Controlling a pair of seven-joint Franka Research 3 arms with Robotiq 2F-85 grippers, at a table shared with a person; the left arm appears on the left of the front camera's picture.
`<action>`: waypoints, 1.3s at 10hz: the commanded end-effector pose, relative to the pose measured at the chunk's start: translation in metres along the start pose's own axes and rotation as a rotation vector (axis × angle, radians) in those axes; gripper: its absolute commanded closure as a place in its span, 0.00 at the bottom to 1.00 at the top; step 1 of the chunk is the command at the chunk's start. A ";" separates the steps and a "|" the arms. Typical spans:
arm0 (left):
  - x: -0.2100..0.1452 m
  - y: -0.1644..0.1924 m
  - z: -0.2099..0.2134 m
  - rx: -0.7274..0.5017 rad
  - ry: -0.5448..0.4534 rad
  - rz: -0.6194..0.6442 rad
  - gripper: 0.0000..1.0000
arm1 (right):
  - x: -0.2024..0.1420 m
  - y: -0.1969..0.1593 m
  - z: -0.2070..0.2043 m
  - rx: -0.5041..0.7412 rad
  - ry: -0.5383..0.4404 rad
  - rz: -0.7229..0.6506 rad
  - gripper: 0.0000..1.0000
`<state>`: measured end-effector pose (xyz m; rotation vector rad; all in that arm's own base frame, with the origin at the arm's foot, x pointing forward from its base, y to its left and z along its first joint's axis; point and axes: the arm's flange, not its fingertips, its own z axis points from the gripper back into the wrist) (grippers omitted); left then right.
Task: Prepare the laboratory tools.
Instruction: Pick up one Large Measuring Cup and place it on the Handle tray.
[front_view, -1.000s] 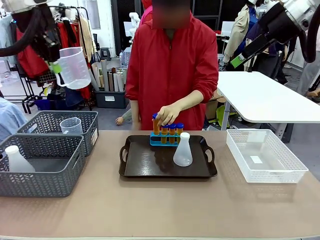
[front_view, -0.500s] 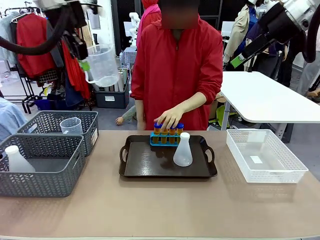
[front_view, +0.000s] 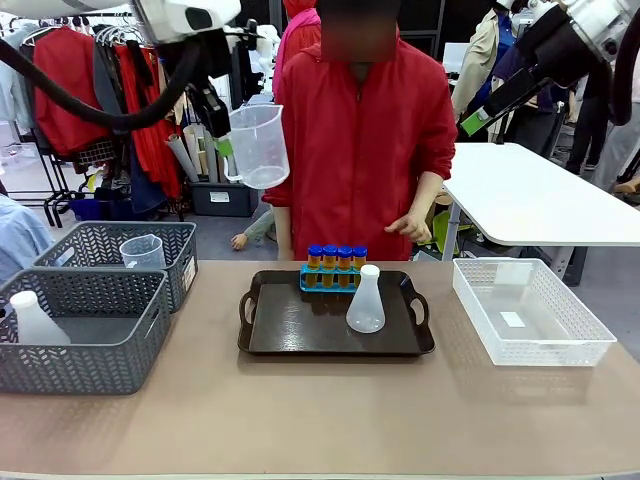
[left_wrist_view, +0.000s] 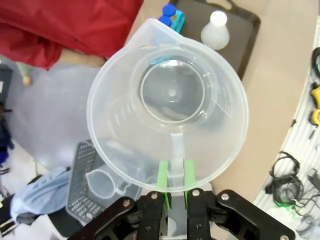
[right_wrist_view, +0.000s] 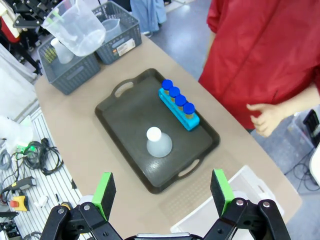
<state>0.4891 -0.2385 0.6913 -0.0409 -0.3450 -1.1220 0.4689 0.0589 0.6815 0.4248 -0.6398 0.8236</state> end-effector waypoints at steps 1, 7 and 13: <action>0.003 0.003 -0.008 0.006 0.001 -0.020 1.00 | 0.000 0.001 0.001 0.007 -0.009 -0.003 0.00; 0.004 0.000 -0.008 -0.006 0.003 -0.007 1.00 | 0.000 0.001 0.001 0.007 -0.009 -0.003 0.00; 0.020 -0.013 -0.106 -0.027 0.051 -0.109 1.00 | 0.000 0.001 0.001 0.007 -0.009 -0.003 0.00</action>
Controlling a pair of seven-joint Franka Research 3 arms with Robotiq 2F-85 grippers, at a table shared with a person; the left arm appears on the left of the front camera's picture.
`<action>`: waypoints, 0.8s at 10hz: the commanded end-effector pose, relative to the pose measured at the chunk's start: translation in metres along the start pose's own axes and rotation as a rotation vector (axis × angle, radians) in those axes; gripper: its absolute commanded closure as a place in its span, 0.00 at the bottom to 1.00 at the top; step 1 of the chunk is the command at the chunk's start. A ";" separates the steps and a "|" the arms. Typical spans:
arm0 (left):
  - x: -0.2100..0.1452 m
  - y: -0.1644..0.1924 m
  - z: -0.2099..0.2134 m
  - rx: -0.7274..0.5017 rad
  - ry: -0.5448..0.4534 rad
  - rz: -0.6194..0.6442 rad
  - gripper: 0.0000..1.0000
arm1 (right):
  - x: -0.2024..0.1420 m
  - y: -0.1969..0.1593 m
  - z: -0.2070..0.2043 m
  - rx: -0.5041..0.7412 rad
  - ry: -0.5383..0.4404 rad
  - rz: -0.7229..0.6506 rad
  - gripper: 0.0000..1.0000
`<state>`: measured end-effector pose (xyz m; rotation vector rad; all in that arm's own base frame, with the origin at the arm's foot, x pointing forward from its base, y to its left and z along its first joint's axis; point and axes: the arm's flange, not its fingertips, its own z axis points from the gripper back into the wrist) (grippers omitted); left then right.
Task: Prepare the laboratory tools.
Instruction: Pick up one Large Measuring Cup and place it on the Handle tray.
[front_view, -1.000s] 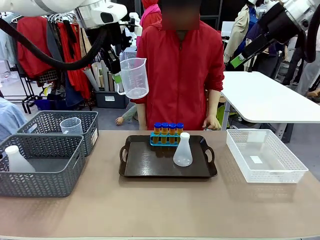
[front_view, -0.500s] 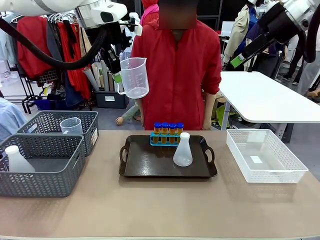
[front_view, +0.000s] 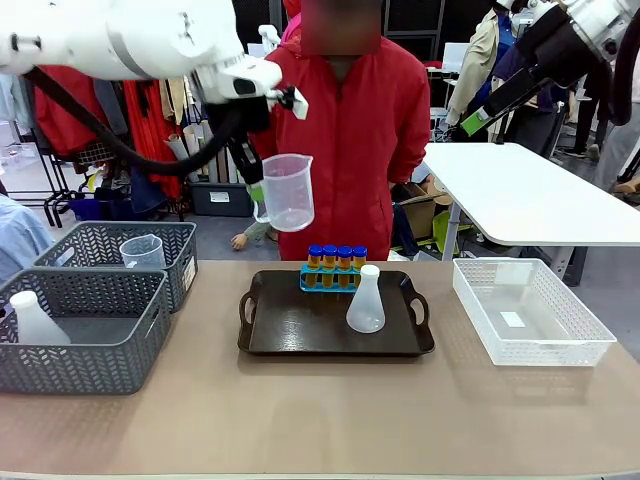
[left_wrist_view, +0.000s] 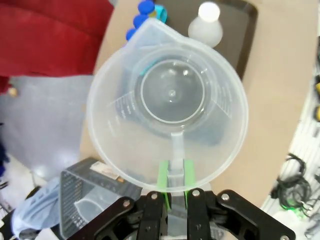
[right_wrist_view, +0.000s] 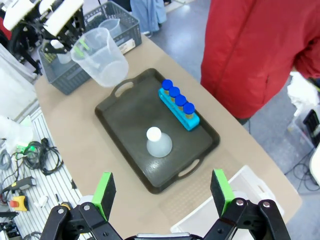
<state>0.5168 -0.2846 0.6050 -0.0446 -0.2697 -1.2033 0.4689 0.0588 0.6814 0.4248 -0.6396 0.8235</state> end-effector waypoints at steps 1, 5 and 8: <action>-0.002 -0.008 -0.024 0.011 -0.005 -0.048 1.00 | 0.000 0.001 0.001 0.007 -0.010 -0.003 0.00; 0.011 -0.016 -0.075 -0.011 0.037 -0.120 1.00 | 0.000 0.001 0.001 0.007 -0.010 -0.003 0.00; 0.004 -0.017 -0.099 -0.026 0.065 -0.115 1.00 | 0.000 0.001 0.001 0.007 -0.010 -0.003 0.00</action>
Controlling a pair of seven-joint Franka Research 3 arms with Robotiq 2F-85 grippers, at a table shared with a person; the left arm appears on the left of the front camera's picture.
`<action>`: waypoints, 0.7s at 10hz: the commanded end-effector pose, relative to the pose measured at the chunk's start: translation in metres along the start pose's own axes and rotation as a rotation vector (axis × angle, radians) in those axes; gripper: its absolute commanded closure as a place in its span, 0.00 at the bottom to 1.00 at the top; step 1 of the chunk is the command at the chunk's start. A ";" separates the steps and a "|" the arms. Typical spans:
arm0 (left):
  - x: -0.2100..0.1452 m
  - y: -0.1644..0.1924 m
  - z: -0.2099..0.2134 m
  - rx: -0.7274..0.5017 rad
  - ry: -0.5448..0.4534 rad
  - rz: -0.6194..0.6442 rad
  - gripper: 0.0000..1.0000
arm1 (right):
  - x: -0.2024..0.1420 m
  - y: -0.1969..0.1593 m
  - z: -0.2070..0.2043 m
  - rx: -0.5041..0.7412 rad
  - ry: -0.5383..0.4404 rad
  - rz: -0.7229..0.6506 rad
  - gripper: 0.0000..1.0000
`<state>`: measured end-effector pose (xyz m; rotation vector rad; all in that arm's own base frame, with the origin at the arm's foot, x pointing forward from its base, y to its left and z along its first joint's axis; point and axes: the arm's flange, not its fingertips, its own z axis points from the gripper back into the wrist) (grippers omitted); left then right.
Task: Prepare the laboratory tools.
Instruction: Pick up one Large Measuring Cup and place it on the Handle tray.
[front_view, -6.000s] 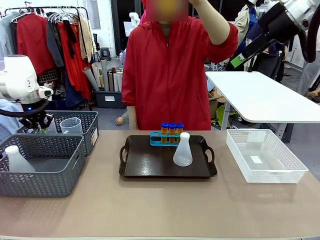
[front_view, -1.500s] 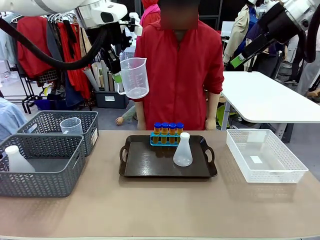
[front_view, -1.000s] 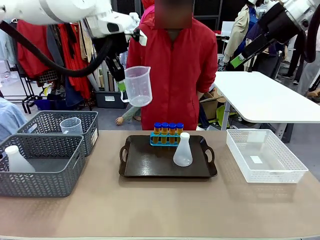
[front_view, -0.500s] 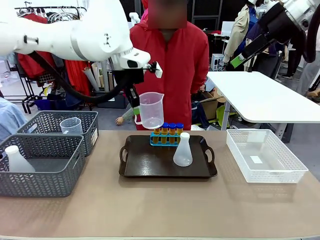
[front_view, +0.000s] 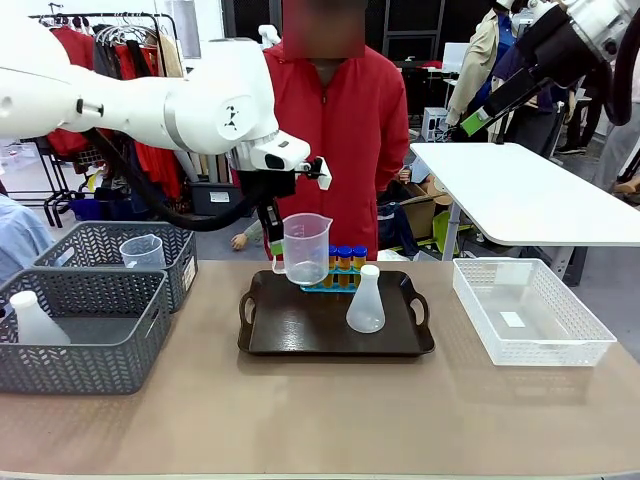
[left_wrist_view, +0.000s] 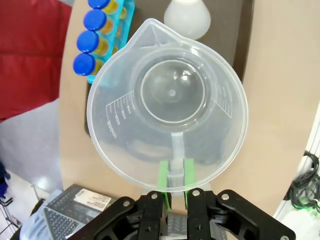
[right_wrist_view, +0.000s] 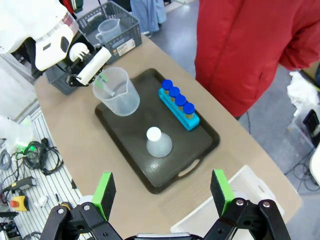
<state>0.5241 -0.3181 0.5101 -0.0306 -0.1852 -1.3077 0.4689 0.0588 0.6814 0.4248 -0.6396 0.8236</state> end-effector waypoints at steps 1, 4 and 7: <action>-0.009 0.000 0.003 0.024 -0.024 -0.003 1.00 | 0.000 0.001 0.001 0.007 -0.010 -0.003 0.00; -0.001 0.001 -0.002 0.001 -0.001 0.003 1.00 | 0.000 0.001 0.001 0.007 -0.010 -0.003 0.00; 0.005 0.010 -0.009 -0.023 0.001 0.010 1.00 | 0.000 0.001 0.001 0.007 -0.010 -0.003 0.00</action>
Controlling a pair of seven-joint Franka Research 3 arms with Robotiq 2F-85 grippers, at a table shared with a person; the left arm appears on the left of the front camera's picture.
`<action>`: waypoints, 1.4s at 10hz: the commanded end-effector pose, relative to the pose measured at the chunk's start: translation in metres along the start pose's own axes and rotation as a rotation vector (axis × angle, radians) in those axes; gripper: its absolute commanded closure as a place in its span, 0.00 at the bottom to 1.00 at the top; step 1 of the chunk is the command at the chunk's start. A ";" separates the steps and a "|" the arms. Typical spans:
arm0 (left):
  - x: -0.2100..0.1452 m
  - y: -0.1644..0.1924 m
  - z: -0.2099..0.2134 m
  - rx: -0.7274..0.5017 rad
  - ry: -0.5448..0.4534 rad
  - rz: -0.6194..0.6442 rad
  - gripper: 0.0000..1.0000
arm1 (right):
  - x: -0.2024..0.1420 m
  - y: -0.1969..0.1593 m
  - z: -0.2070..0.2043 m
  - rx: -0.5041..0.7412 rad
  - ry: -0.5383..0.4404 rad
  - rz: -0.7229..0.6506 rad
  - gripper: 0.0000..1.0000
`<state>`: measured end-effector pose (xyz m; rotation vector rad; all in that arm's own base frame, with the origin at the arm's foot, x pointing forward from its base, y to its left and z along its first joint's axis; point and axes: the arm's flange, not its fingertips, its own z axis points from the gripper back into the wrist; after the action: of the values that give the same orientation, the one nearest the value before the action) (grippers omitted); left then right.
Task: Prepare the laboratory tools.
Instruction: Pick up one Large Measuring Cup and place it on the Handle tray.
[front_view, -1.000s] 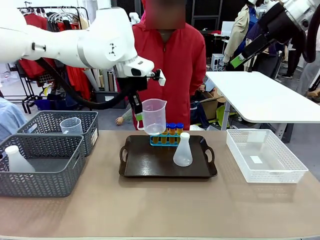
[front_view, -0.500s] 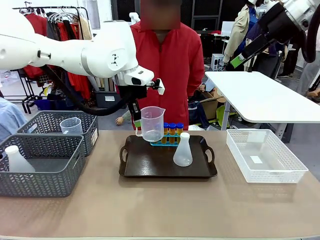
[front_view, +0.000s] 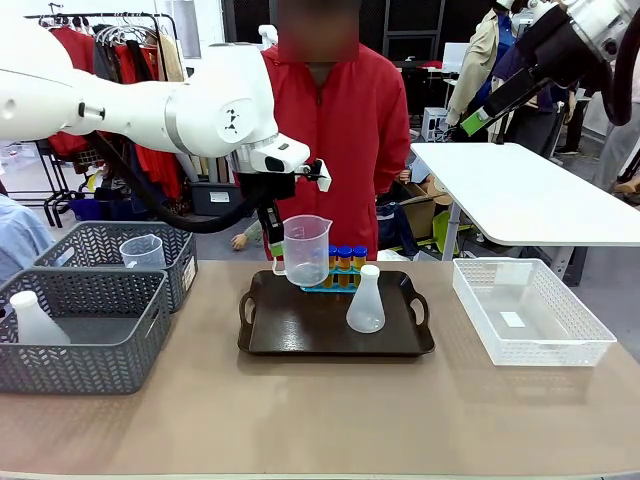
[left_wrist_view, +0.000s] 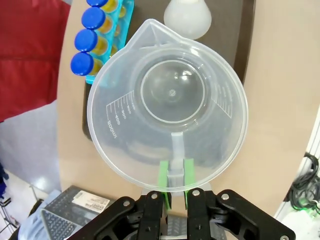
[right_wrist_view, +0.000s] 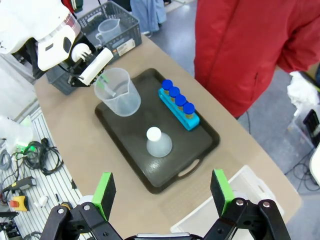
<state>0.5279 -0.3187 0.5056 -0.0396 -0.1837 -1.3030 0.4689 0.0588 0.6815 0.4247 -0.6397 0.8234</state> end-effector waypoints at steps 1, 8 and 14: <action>0.006 0.014 -0.015 -0.006 0.005 0.018 1.00 | 0.000 0.001 0.001 0.007 -0.010 -0.003 0.00; 0.008 0.034 -0.073 -0.027 0.082 0.047 1.00 | 0.000 0.001 0.001 0.007 -0.010 -0.003 0.00; 0.001 0.041 -0.104 -0.074 0.111 0.068 1.00 | 0.000 0.001 0.001 0.007 -0.010 -0.003 0.00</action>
<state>0.5777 -0.3250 0.4027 -0.0509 -0.0462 -1.2534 0.4688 0.0588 0.6815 0.4247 -0.6397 0.8235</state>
